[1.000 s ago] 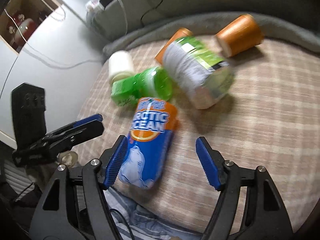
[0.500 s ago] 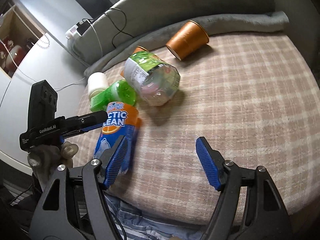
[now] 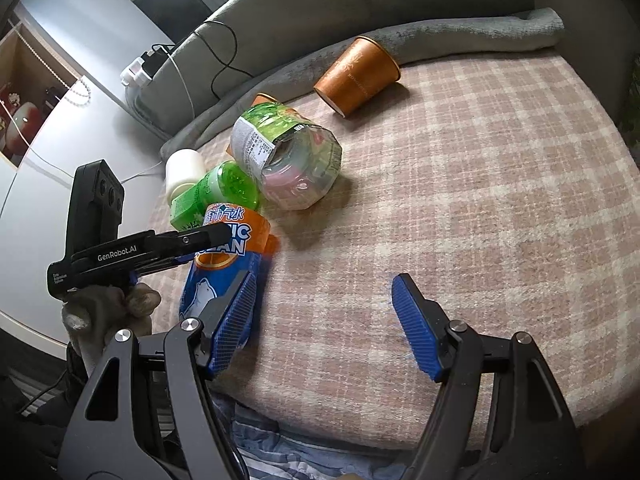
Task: Flip cup upright
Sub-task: 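Grasp the bottle with the left gripper while the right gripper releases it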
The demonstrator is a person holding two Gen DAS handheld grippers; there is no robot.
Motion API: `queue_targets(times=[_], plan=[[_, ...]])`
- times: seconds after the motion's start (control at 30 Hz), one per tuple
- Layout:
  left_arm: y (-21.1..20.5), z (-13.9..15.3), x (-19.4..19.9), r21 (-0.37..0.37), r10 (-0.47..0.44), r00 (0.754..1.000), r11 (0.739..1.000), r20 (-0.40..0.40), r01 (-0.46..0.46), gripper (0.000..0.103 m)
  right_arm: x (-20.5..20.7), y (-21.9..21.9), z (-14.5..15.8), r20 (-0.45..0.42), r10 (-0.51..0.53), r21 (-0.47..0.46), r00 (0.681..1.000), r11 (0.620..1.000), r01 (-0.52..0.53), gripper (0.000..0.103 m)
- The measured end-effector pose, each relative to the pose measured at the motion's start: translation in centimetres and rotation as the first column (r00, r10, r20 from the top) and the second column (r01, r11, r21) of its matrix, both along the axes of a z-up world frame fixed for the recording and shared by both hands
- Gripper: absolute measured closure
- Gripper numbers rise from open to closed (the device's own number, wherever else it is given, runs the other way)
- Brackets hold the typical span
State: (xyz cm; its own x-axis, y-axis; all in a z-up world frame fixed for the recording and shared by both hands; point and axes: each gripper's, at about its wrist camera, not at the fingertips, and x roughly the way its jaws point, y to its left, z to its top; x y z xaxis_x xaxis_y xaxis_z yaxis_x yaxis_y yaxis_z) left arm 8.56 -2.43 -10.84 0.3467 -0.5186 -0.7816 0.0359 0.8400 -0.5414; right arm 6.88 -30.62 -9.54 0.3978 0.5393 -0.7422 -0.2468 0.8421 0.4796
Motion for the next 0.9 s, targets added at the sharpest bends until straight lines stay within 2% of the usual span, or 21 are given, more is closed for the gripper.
queue_targets(times=[0.33,0.9], plan=[[-0.5,1.7,-1.1,0.028,-0.007,0.997,1.0,0.072,0.005,0.044,-0.2,0.0,0.2,0.011,-0.008,0.007,1.0,1.0,0.008,0.03],[-2.6,5.1,-3.2,0.142,-0.037,0.965,0.99,0.26,0.0,0.044,-0.2,0.3,0.6,0.025,-0.015,0.005,1.0,1.0,0.015,0.03]])
